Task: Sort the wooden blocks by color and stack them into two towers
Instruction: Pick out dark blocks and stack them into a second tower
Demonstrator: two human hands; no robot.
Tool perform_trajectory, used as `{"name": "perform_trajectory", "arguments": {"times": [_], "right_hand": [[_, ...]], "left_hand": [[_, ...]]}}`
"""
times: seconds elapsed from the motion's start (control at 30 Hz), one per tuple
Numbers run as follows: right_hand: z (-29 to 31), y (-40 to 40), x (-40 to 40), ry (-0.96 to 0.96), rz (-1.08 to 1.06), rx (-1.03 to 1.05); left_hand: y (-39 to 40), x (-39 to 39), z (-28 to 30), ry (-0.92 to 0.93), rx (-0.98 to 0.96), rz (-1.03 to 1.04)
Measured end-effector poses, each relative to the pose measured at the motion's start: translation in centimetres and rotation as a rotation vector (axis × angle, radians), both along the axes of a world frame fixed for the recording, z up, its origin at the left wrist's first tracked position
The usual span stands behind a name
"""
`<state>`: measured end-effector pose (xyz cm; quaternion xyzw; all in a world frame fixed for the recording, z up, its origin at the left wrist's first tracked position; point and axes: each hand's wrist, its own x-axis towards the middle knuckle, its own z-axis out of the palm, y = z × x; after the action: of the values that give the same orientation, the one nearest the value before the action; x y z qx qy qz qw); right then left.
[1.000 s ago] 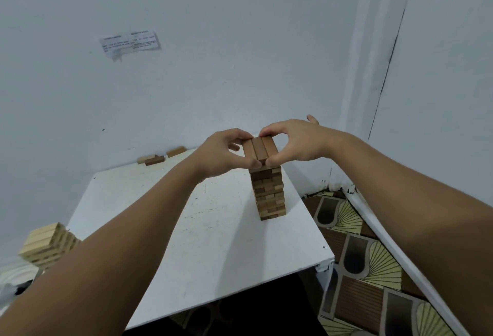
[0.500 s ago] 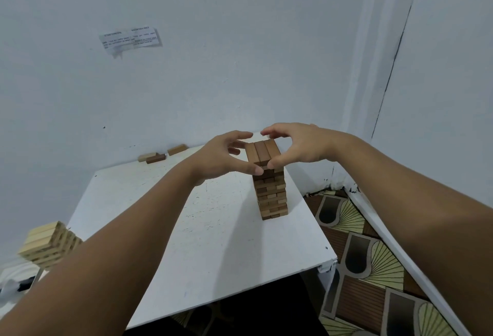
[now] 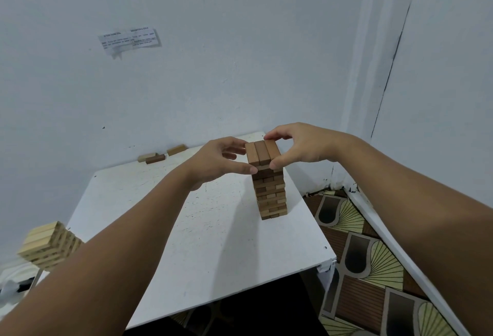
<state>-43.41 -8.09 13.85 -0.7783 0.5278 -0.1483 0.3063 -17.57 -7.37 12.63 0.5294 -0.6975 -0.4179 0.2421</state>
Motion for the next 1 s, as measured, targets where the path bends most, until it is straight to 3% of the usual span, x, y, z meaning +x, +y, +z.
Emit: {"name": "perform_trajectory", "arguments": {"times": [0.3, 0.43, 0.57, 0.73, 0.87, 1.0], "right_hand": [[0.2, 0.2, 0.2, 0.033, -0.004, 0.006], [0.7, 0.4, 0.7, -0.061, -0.039, 0.017], [2.5, 0.3, 2.5, -0.055, -0.089, -0.164], [4.6, 0.8, 7.6, 0.092, -0.049, -0.417], [4.7, 1.5, 12.7, 0.101, 0.082, -0.494], [2.4, 1.4, 18.0, 0.264, 0.170, -0.412]], "left_hand": [[0.3, -0.1, 0.1, -0.029, 0.024, 0.016], [0.6, 0.3, 0.5, -0.021, 0.056, 0.042], [1.3, 2.6, 1.4, 0.064, 0.108, 0.081], [2.1, 7.6, 0.2, 0.222, 0.014, 0.323], [3.2, 11.3, -2.5, 0.049, -0.151, 0.559], [4.5, 14.7, -6.0, -0.513, -0.132, 0.537]]}}
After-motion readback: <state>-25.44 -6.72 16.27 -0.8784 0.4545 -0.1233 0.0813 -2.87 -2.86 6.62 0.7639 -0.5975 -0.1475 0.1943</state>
